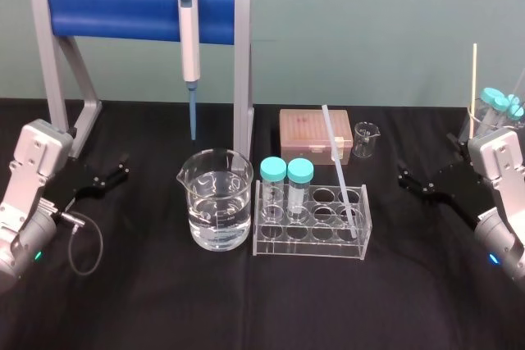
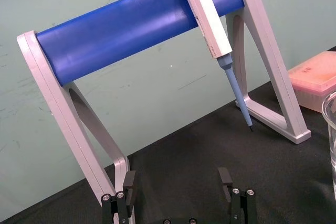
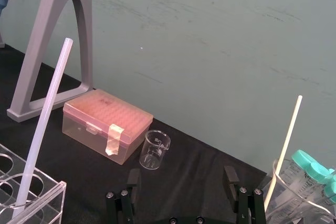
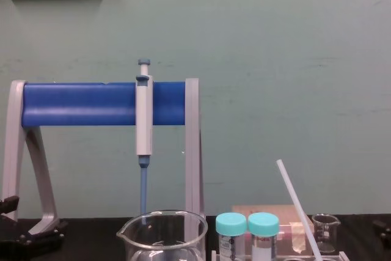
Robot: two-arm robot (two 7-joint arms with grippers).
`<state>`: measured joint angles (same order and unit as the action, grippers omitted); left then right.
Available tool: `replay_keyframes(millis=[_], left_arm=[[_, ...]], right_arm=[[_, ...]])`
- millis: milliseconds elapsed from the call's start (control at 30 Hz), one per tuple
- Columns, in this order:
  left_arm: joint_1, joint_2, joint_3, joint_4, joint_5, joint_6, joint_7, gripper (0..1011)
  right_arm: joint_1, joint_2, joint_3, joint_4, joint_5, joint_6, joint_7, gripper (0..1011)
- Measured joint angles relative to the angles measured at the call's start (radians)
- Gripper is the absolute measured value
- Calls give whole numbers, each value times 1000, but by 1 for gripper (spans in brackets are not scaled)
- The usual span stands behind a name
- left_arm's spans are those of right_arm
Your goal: Pick up the stirring rod with one hand, then place it down.
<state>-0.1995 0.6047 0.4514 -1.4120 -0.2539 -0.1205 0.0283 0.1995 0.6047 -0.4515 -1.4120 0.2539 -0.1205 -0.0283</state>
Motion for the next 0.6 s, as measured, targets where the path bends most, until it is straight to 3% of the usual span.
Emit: replay_keyframes(millis=[600], left_arm=[[0,0,0,0,0,0,0,1000]], right_arm=[[0,0,0,0,0,0,0,1003]])
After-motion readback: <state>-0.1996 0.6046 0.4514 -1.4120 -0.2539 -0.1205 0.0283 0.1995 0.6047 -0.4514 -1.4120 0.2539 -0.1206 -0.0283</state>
